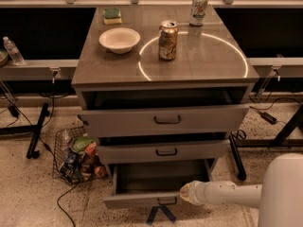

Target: Close bottom drawer

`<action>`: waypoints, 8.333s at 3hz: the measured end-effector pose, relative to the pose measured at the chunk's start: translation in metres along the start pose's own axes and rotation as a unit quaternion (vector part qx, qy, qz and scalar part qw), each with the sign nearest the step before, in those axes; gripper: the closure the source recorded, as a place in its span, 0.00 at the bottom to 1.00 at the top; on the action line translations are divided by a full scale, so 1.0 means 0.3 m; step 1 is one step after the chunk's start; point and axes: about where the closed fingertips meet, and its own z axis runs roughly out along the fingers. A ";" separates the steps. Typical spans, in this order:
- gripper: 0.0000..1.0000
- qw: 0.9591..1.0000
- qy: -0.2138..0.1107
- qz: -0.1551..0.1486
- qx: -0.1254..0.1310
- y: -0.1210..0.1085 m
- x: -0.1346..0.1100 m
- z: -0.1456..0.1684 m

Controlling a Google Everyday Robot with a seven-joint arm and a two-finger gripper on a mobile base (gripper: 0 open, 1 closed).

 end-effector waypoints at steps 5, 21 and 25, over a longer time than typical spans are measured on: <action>1.00 0.999 0.034 -0.007 -0.022 0.093 0.071 -0.027; 1.00 0.986 0.057 -0.039 0.151 -0.385 0.248 -0.331; 1.00 0.967 0.012 0.020 0.253 -0.352 0.045 -0.914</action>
Offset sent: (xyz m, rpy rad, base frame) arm -0.0441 -0.0062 -0.0030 -0.0759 0.0934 0.0574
